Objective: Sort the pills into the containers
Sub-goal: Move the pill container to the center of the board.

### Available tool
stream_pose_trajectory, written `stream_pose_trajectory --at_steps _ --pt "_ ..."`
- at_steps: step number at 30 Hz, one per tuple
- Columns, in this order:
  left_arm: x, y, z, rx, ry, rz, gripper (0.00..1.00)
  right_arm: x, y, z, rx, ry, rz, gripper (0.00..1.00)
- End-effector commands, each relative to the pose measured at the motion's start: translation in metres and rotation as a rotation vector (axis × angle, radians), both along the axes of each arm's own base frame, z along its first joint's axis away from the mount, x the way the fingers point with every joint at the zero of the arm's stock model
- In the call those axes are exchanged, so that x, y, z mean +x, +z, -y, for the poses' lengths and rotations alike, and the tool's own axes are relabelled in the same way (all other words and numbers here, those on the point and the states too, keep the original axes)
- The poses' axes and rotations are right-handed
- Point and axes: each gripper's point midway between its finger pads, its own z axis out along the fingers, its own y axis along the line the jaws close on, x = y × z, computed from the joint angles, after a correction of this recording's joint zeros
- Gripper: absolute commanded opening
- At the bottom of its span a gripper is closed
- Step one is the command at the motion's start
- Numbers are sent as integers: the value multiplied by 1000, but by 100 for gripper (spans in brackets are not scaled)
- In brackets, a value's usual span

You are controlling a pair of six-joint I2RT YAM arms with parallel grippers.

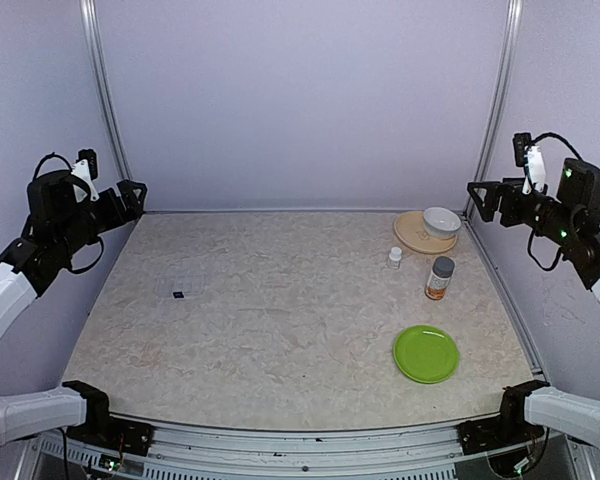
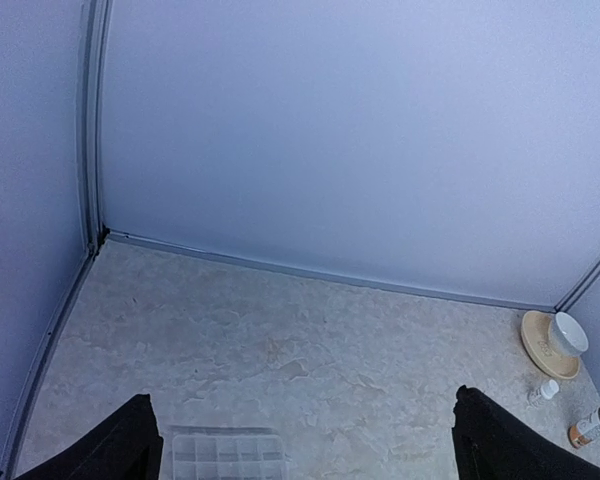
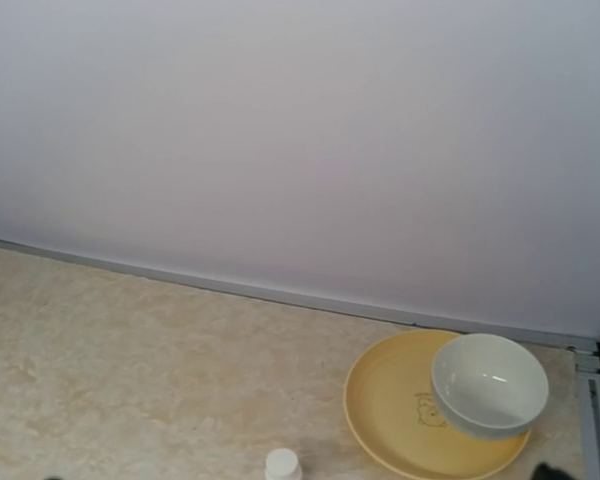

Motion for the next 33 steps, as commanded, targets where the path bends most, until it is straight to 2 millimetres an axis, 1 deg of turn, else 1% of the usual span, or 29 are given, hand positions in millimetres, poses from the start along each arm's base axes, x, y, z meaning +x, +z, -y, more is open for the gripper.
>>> stream_pose_trajectory --at_steps 1,3,6,10,13,15,17,21,23,25,26,30,33 --pt "2 17 3 -31 -21 33 99 -6 19 -1 40 25 25 100" --pt "3 17 4 -41 -22 27 99 -7 24 -2 63 32 27 100" --pt "5 17 3 -75 -12 16 99 -8 25 -1 123 18 6 100" --pt "6 21 2 -96 -3 25 99 -14 25 -15 138 105 -4 100" --pt "5 24 2 -101 -5 40 99 -16 24 -21 159 145 -15 100" --pt "5 22 4 -103 -12 33 99 -16 22 -24 170 164 -25 100" --pt "8 16 7 -102 -28 7 99 -17 17 -27 173 183 -34 100" --pt "14 0 19 -94 -72 -46 99 -13 -2 -28 175 183 -82 100" --pt "16 -7 25 -87 -85 -65 99 -7 -18 -26 174 161 -134 100" --pt "19 -15 25 -77 -77 -83 99 -1 -33 -24 172 144 -179 100" --pt "17 -18 35 -72 -101 -92 99 1 -39 -22 172 129 -192 100" --pt "20 -35 40 -65 -96 -138 99 7 -55 -19 169 101 -229 100" --pt "21 -45 48 -57 -107 -167 99 10 -71 -19 160 88 -266 100"
